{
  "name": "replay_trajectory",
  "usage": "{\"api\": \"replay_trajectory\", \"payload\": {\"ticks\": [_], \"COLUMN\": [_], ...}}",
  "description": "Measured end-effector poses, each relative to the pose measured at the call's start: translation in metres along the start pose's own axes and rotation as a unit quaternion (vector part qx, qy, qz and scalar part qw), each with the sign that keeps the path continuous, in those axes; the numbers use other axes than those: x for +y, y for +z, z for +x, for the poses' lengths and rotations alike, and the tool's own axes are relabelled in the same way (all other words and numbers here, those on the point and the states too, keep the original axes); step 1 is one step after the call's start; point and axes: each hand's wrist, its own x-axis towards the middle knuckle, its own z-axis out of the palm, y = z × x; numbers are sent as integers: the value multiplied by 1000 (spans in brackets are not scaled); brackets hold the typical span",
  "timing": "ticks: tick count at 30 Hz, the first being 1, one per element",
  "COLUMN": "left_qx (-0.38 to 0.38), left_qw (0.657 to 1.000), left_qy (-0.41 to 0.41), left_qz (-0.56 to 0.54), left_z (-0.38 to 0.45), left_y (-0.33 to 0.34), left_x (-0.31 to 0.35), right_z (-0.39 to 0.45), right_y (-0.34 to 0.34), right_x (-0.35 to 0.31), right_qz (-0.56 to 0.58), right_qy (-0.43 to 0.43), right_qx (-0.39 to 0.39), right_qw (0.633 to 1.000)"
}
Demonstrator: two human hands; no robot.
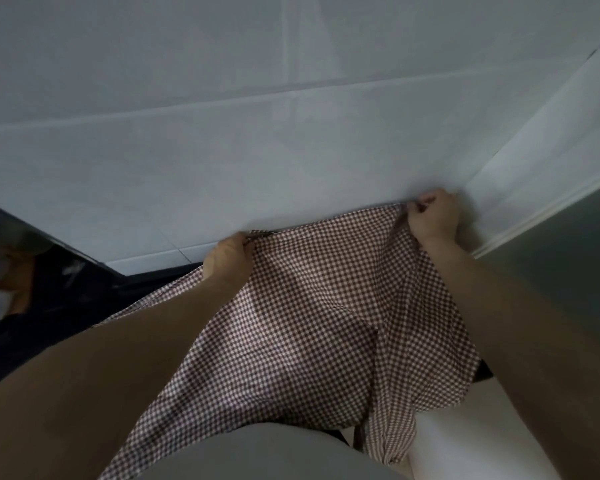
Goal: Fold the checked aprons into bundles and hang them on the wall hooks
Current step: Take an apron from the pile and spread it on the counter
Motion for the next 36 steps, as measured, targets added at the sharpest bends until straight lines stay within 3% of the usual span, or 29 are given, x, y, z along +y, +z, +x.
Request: {"api": "replay_trajectory", "payload": {"ticks": [3, 6, 8, 10, 12, 15, 17, 18, 20, 21, 23, 26, 32, 36], "left_qx": [4, 7, 8, 8, -14, -46, -7, 29, 76, 59, -48, -212, -279, -302], "left_qw": [1000, 1000, 1000, 1000, 1000, 998, 998, 998, 978, 958, 918, 901, 878, 879], "left_qy": [-6, -10, -11, -5, -5, -30, -16, 27, 193, 279, 392, 372, 321, 297], "left_qz": [3, 12, 16, 13, 17, 41, 56, 53, 0, -33, -33, 74, 217, 219], "left_z": [0, 1, 0, 1, 1, -6, -23, -33, -52, -59, -67, -68, -59, -55], "left_y": [-1, 1, 2, 3, 4, 5, 6, 7, 12, 16, 25, 46, 67, 73], "left_x": [-1, -2, -2, -2, -2, 10, 23, 30, 41, 45, 54, 61, 63, 69], "right_z": [-15, -42, -57, -61, -59, -50, -48, -46, -44, -43, -43, -47, -98, -157], "right_y": [11, 15, 17, 21, 23, 29, 29, 29, 30, 29, 27, 11, -54, -86], "right_x": [-3, -3, -6, -2, 1, 5, 3, 1, 2, 2, -1, -5, 25, 71], "right_qz": [20, 1, -2, -83, -177, -215, -217, -222, -230, -232, -225, -194, -47, -17], "right_qy": [36, -20, -49, -74, -82, -80, -85, -85, -83, -84, -93, -103, -86, 4], "right_qx": [-45, -58, -148, -252, -308, -331, -332, -337, -348, -350, -353, -329, -107, -12], "right_qw": [998, 998, 988, 961, 931, 915, 914, 911, 905, 904, 903, 919, 989, 1000]}}
